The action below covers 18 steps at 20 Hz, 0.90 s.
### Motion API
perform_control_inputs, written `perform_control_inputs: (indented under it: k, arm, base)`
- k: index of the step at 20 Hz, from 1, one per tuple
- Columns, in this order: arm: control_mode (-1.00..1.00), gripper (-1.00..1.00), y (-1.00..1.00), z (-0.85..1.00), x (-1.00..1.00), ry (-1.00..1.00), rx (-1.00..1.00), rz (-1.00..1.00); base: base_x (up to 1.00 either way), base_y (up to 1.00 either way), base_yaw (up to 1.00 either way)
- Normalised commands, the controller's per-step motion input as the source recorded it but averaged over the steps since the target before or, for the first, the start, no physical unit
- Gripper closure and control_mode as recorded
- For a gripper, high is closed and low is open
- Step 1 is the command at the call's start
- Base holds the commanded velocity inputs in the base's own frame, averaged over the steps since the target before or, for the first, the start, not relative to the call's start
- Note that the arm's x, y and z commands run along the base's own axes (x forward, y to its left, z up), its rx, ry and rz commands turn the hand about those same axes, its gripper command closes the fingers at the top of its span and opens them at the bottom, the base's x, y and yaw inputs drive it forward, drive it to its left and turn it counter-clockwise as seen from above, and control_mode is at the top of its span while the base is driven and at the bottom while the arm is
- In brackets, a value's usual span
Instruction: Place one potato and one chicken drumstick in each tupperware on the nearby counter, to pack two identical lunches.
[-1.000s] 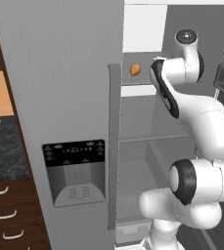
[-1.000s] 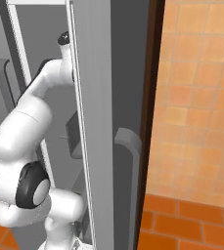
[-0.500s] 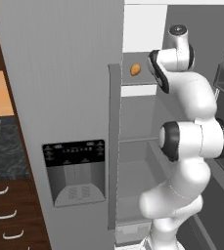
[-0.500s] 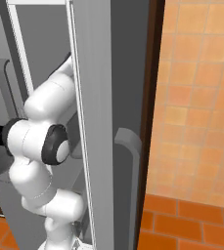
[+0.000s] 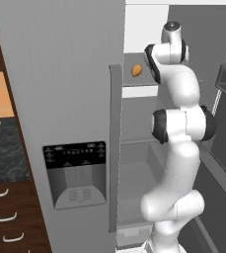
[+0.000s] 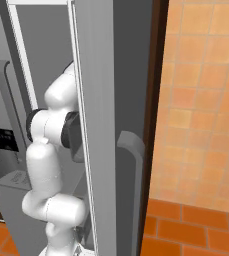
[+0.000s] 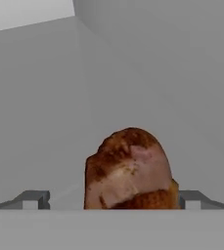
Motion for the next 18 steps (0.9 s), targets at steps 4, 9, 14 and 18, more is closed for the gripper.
perform_control_inputs:
  k: [4,9,14,18]
  arm:
    - [-1.0,1.0,-0.24,-0.74,0.1,-0.13,0.0,0.0]
    - [-1.0,1.0,-0.04,-0.47,0.02,-0.16,0.0,0.0]
    - [-1.0,1.0,0.16,-0.25,-0.56,-0.16,0.0,0.0]
    - [-1.0,1.0,0.5,0.19,-0.95,0.01,-0.06,0.0]
  base:
    - [0.0,0.0,0.0]
    - [0.0,0.0,0.0]
    - [0.0,0.0,0.0]
    - [0.0,0.0,0.0]
